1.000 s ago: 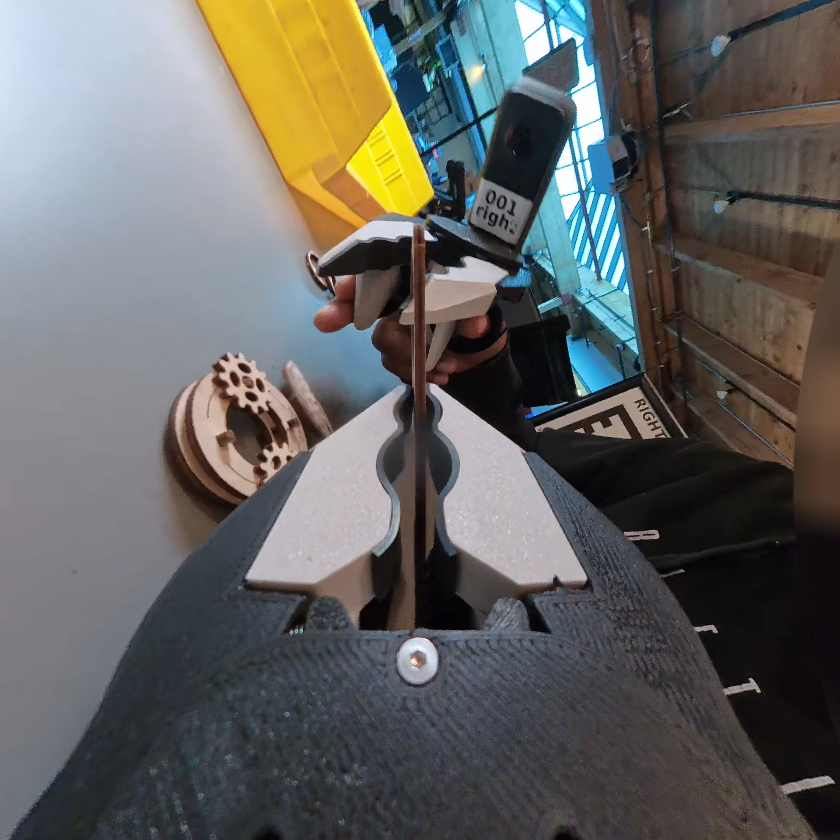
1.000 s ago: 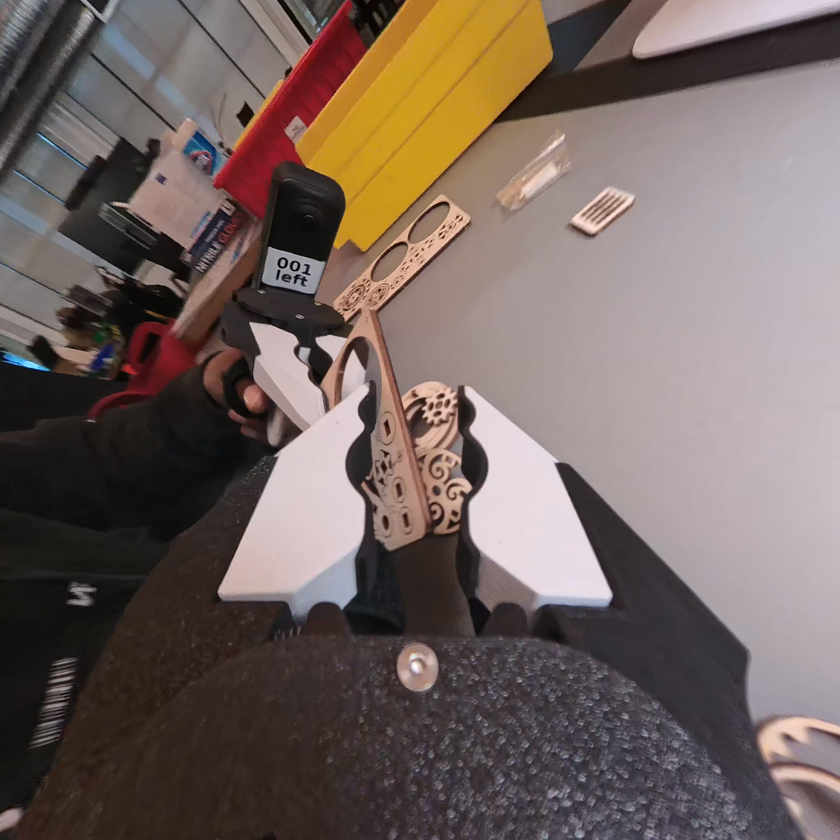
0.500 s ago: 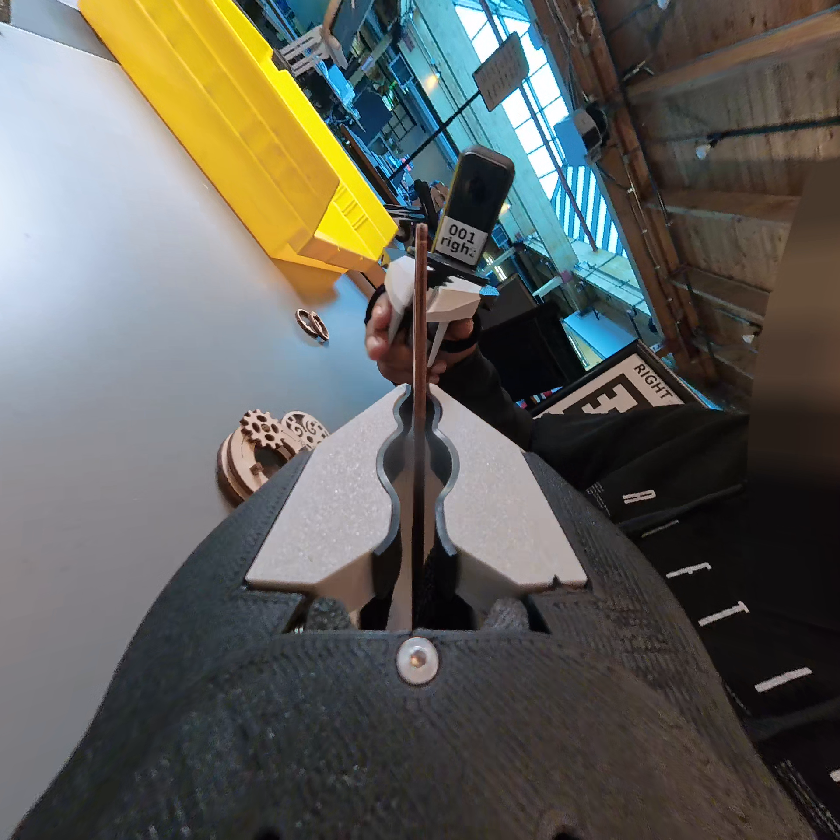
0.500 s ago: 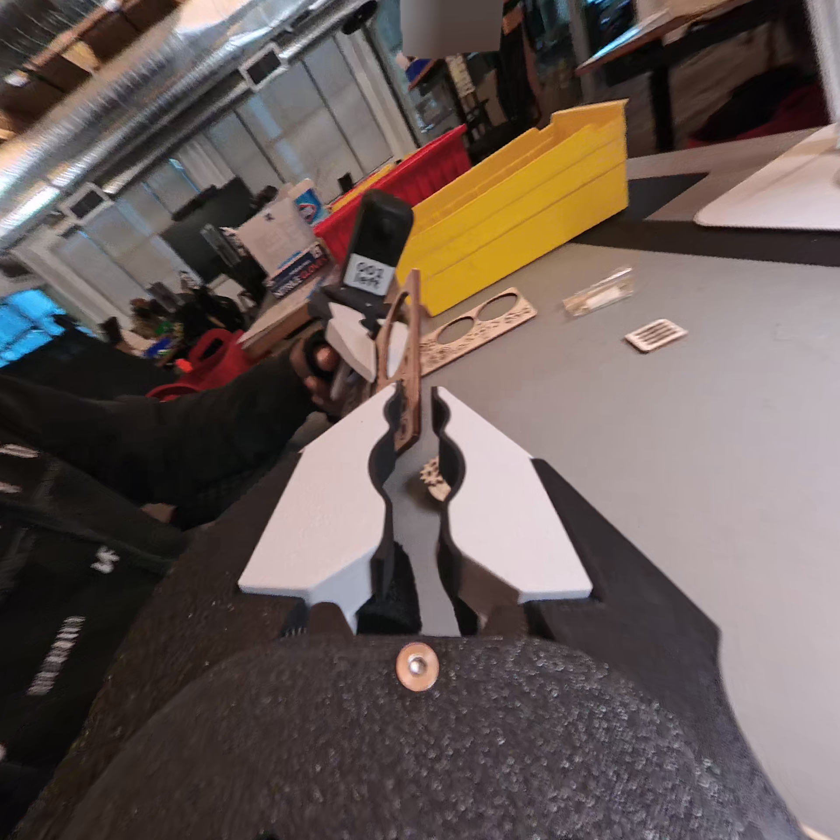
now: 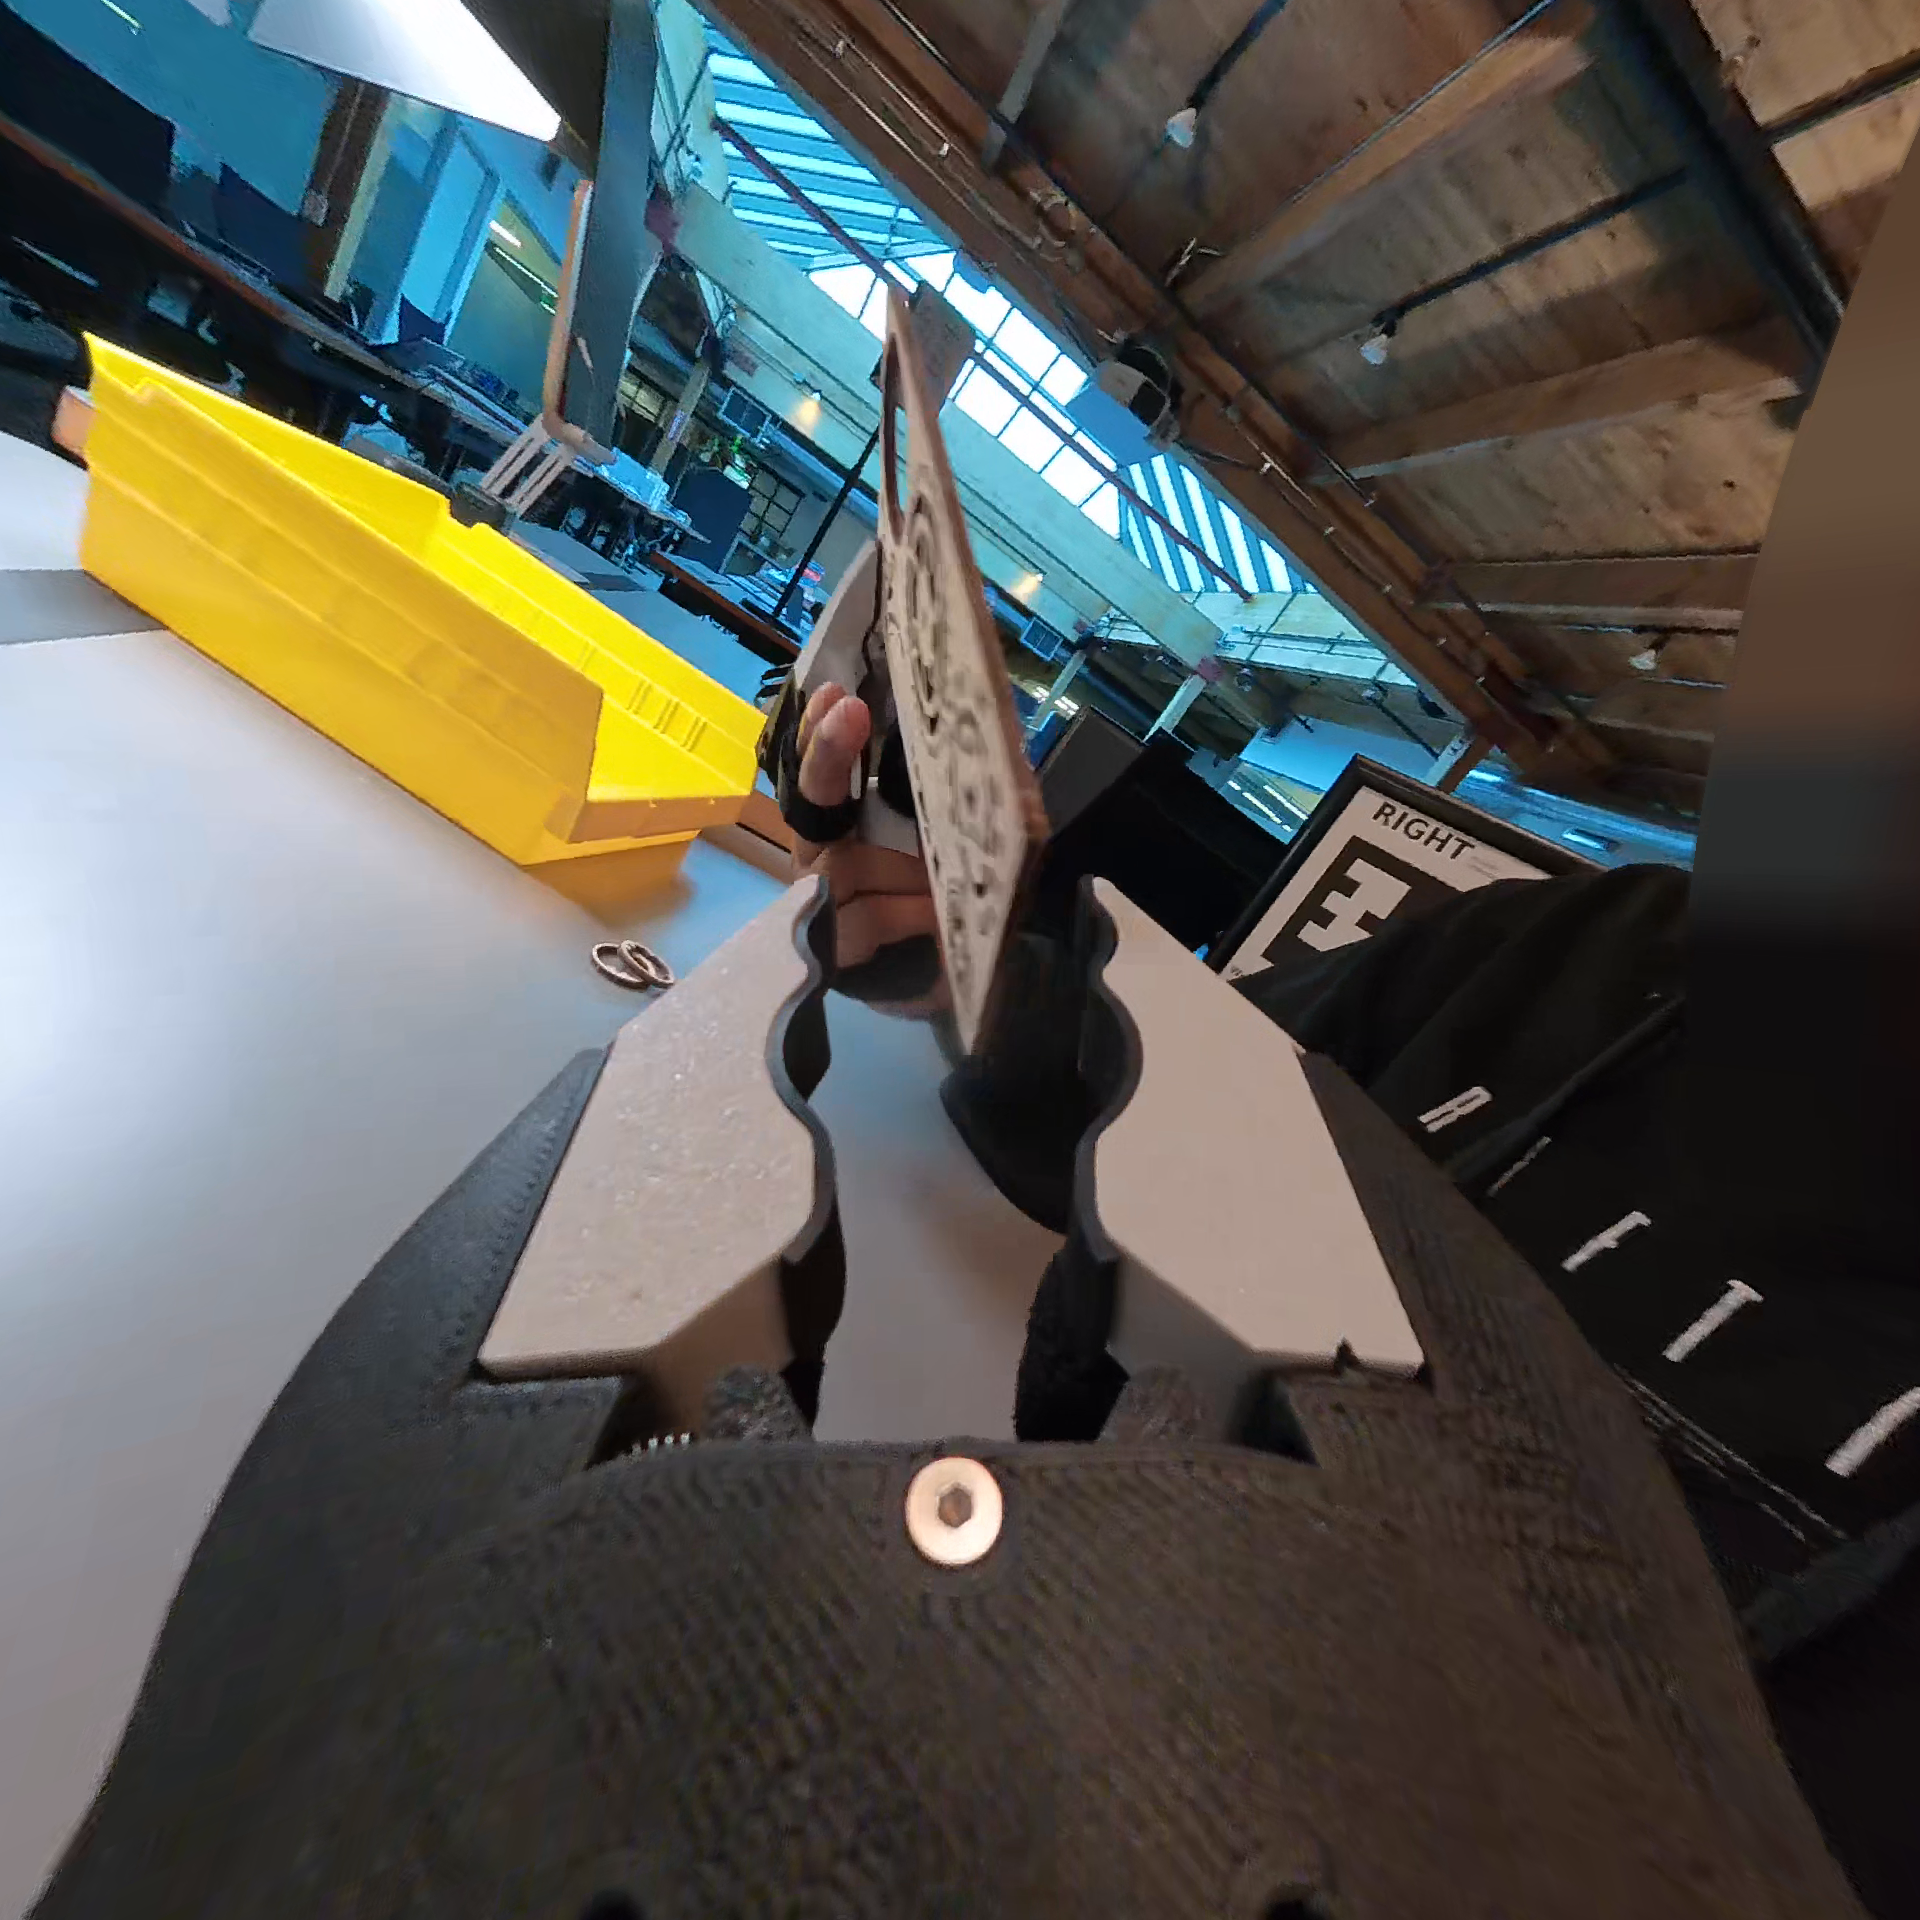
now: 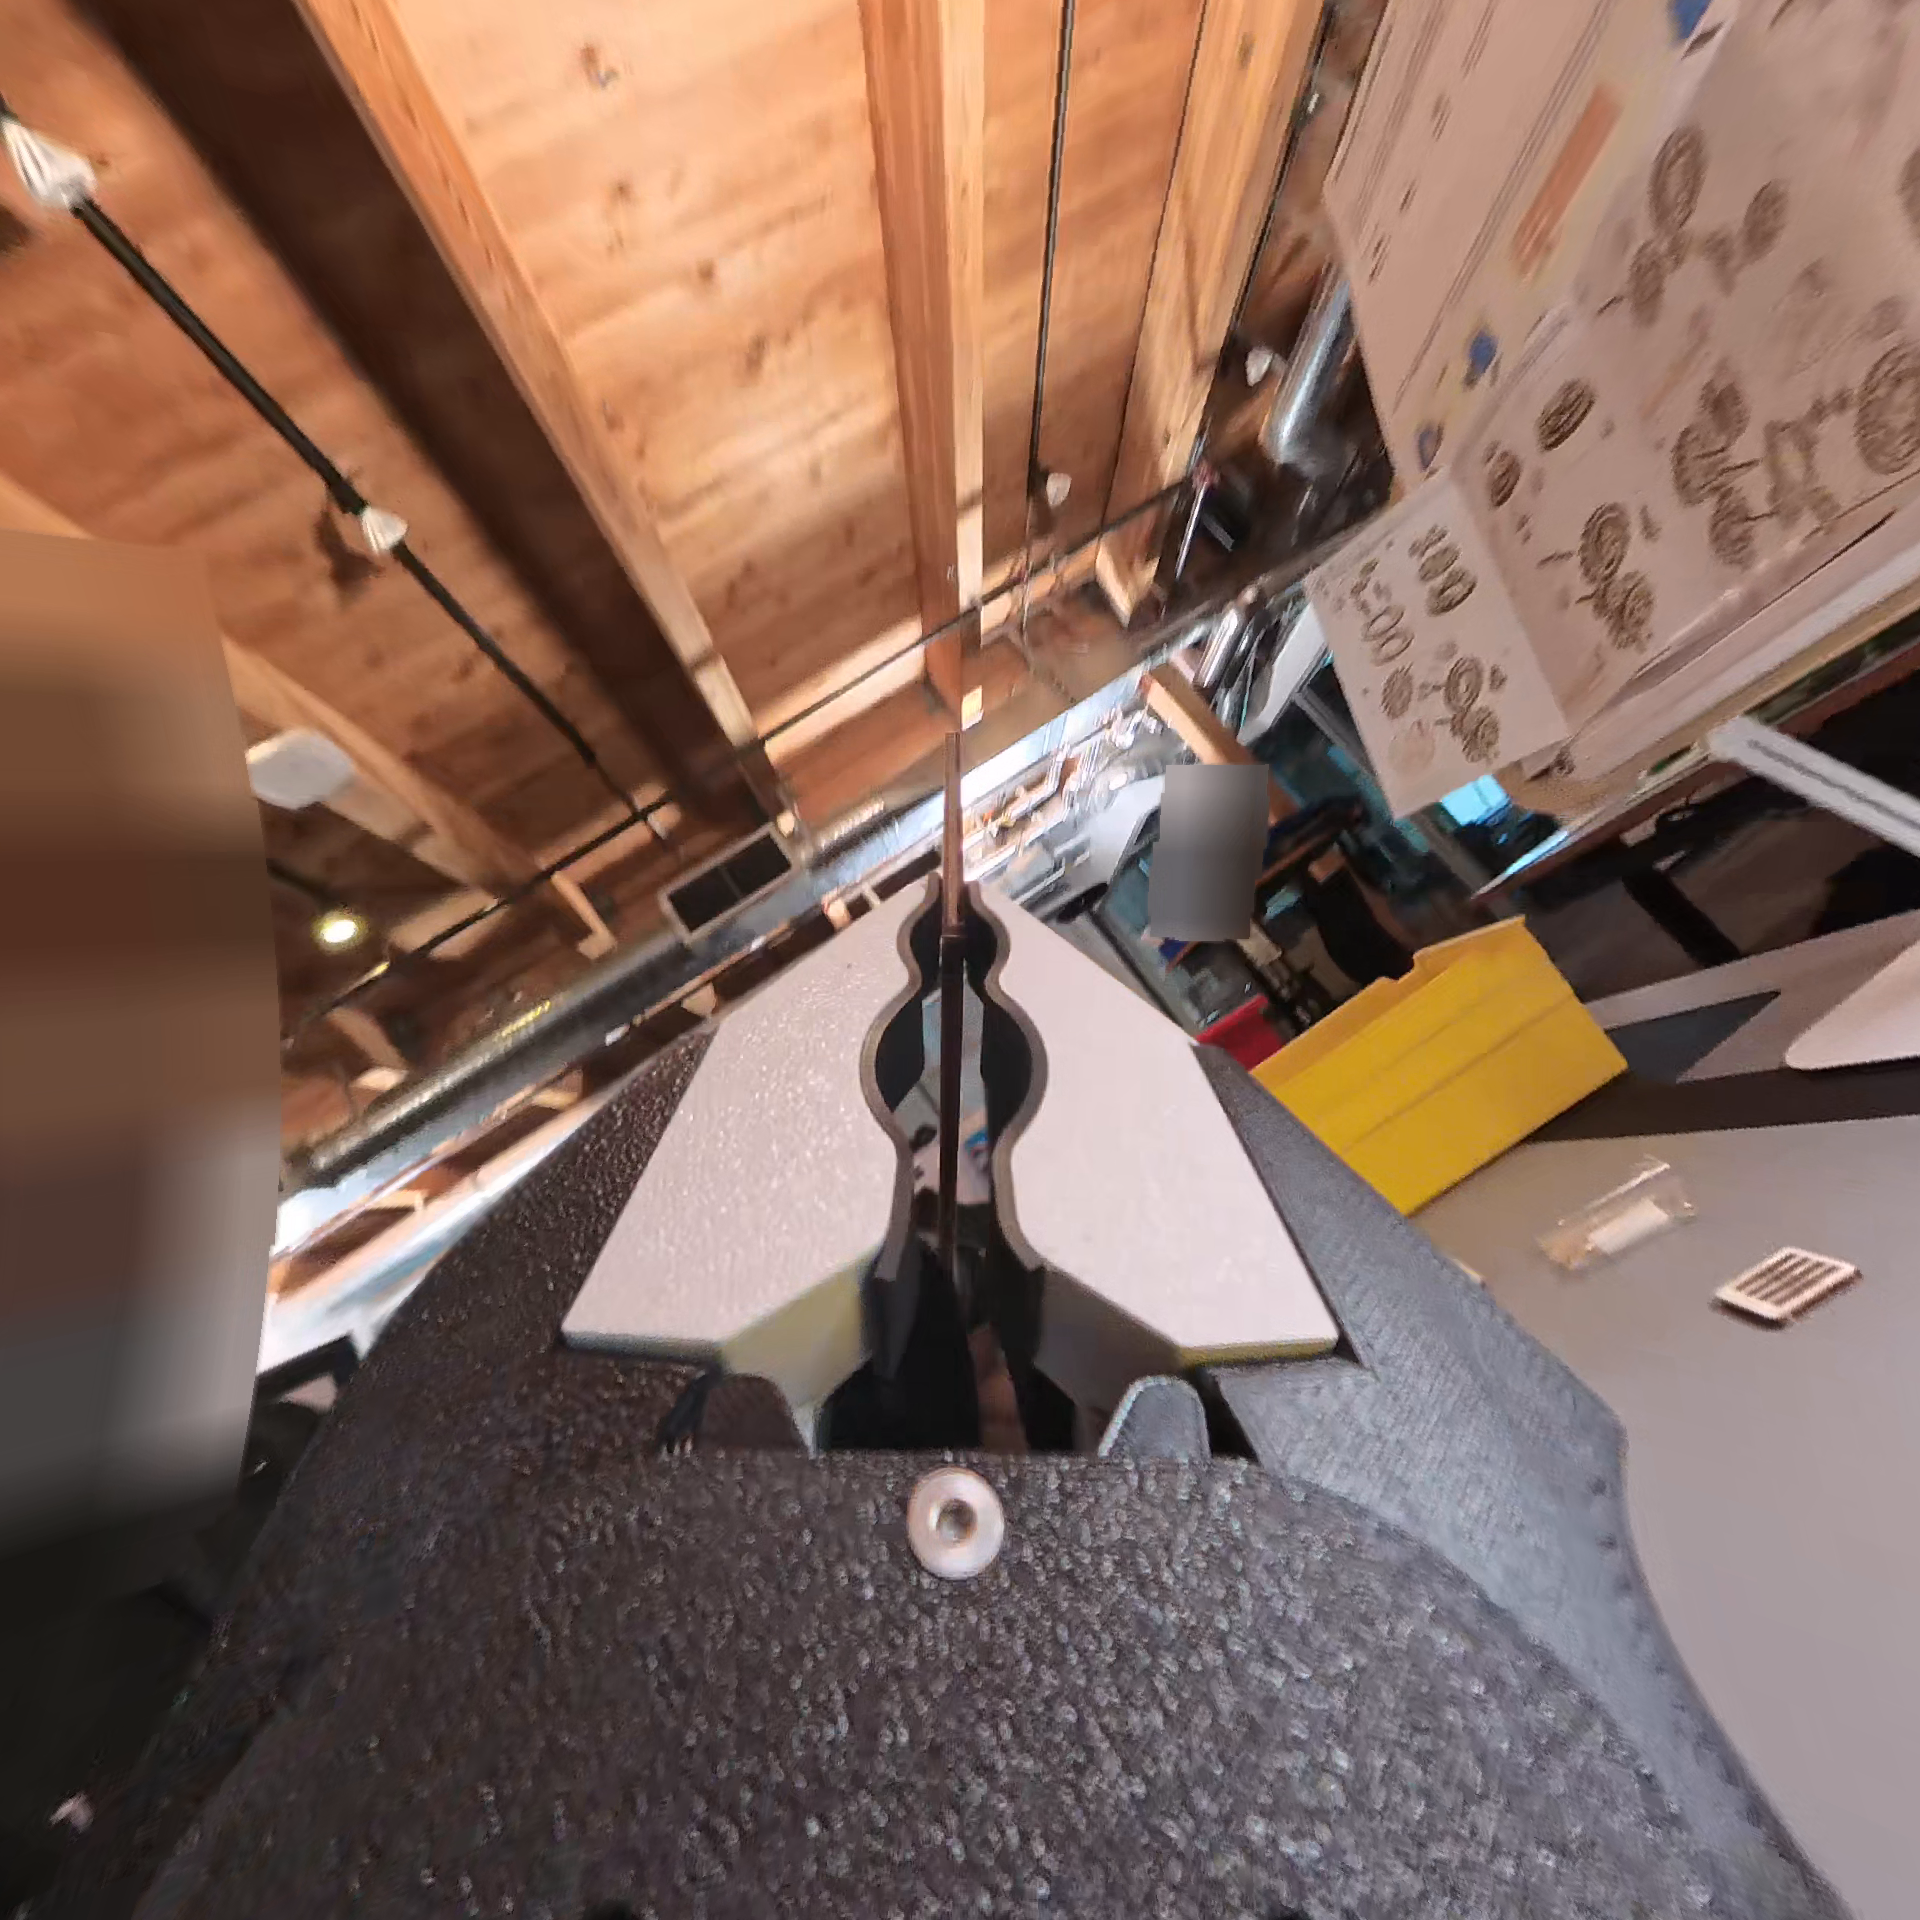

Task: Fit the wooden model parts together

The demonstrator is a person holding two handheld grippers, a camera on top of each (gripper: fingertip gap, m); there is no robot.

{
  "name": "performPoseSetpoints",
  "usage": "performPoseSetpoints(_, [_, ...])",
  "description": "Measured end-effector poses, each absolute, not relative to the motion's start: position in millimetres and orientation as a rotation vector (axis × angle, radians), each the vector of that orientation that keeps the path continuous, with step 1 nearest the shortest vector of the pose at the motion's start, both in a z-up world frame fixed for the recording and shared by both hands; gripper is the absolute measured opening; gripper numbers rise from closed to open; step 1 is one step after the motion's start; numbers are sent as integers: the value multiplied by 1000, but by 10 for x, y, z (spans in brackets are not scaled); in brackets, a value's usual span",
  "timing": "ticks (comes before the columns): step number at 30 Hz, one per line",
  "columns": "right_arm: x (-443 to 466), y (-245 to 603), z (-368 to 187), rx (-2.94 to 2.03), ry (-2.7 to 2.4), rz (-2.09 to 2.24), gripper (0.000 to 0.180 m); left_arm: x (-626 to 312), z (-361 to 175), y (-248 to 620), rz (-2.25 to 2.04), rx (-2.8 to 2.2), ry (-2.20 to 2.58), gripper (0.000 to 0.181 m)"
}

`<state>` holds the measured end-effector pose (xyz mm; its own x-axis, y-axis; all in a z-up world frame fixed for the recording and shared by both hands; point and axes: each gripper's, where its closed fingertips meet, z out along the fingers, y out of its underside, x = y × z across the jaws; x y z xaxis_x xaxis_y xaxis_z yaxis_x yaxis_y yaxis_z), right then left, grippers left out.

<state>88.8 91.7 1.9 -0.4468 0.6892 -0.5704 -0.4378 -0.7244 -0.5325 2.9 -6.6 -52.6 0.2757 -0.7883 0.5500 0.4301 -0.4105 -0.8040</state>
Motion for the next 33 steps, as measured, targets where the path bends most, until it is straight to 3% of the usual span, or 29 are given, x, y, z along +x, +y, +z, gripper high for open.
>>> performPoseSetpoints(3, [892, 941, 13, -1040, -335, 2149, 1, 206, -600, -42, -1402, -1488, 376, 38])
performPoseSetpoints(4, [889, 932, 18, -1036, -334, 2140, 1, 236, -599, -37, -1404, -1485, 376, 28])
performPoseSetpoints(5, [865, 909, 10, -1047, -353, 2129, 1, 230, -581, -21, -1370, -1476, 373, 8])
performPoseSetpoints(6, [832, 883, -8, -1065, -384, 2109, 1, 198, -568, -1, -1308, -1482, 377, 2])
performPoseSetpoints(17, [578, 620, -250, -1175, -834, 1892, 9, -1044, -223, -440, -853, -1978, 579, 1])
performPoseSetpoints(23, [587, 729, -308, -1228, -782, 1942, 9, -1699, -623, -703, -801, -2537, 612, 2])
performPoseSetpoints(33, [415, 457, -539, -1295, -1005, 1883, 10, -1356, -1278, -627, -1103, -2747, 778, 5])
